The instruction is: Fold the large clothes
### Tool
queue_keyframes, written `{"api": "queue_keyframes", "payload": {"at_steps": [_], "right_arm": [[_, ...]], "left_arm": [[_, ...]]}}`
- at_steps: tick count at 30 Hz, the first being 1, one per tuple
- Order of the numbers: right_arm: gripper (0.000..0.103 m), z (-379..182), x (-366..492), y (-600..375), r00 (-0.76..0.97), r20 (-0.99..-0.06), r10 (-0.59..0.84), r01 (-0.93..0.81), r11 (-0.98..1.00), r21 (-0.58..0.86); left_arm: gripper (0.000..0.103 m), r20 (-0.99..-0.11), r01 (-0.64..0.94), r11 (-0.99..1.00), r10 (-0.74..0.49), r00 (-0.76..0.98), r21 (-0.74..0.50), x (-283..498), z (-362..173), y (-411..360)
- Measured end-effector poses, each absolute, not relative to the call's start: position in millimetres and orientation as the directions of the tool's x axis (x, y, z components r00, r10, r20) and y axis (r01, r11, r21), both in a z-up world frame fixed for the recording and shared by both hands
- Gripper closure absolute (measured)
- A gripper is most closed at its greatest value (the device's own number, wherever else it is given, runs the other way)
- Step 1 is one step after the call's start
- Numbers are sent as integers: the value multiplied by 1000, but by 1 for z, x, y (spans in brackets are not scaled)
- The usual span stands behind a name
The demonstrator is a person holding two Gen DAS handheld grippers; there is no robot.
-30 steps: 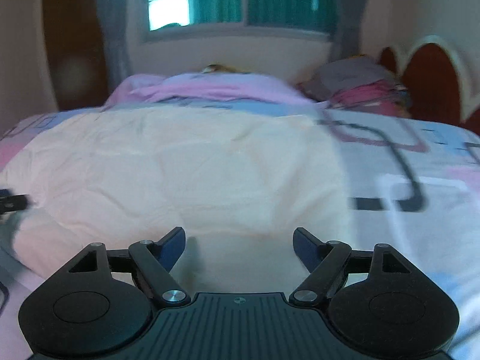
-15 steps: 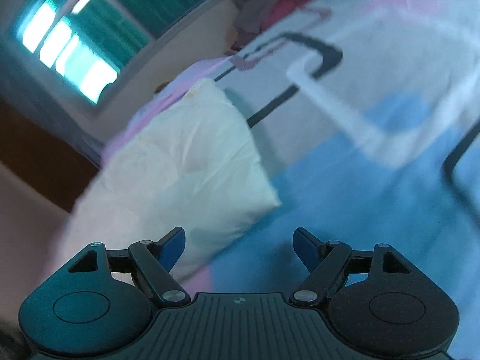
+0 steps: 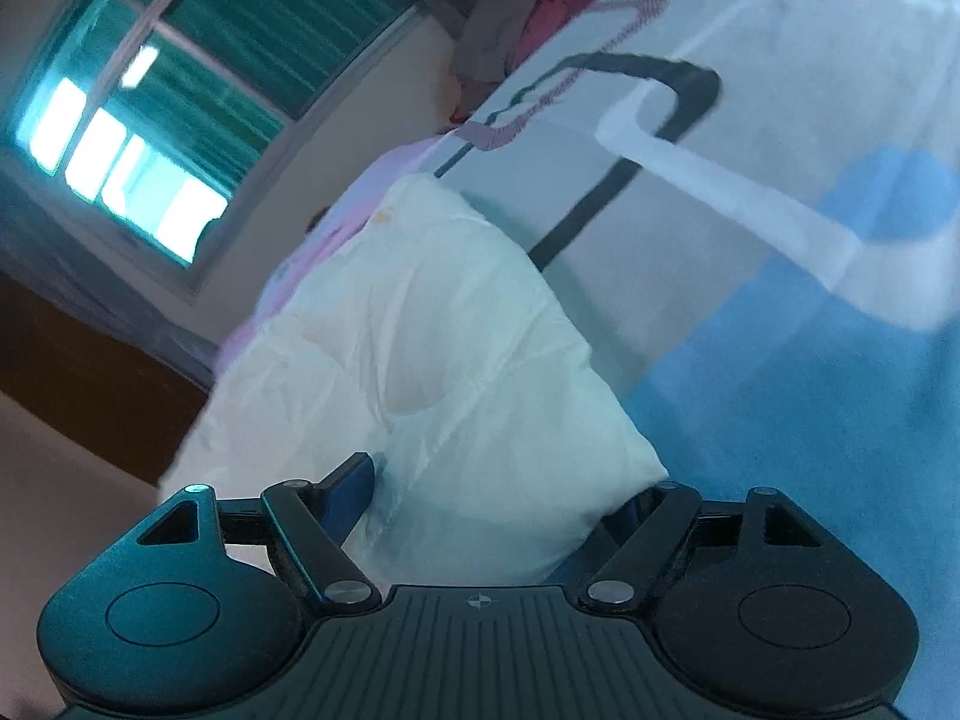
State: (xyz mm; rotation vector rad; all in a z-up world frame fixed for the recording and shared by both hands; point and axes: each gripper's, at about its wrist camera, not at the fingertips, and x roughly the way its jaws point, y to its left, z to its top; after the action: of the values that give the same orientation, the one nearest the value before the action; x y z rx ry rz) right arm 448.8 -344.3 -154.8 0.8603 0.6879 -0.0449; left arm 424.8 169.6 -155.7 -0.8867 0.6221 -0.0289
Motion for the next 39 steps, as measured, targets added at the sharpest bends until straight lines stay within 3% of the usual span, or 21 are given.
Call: {"api": "queue_keyframes", "payload": {"at_steps": [1, 3, 7, 18, 39], "right_arm": [[61, -154, 449, -343, 791, -565, 235, 291, 668, 685], [70, -146, 445, -341, 797, -557, 232, 269, 690, 672], [77, -130, 439, -339, 806, -543, 234, 230, 722, 653], [77, -102, 378, -336, 802, -546, 242, 204, 749, 631], [77, -100, 224, -337, 783, -569, 251, 212, 752, 624]], "left_arm": [[78, -491, -214, 650, -280, 825, -730, 426, -154, 168], [83, -488, -192, 680, -274, 829, -707, 425, -145, 164], [86, -459, -149, 702, -277, 844, -697, 417, -128, 163], [86, -440, -103, 720, -298, 847, -687, 358, -98, 163], [86, -468, -135, 704, -305, 829, -697, 207, -118, 165]]}}
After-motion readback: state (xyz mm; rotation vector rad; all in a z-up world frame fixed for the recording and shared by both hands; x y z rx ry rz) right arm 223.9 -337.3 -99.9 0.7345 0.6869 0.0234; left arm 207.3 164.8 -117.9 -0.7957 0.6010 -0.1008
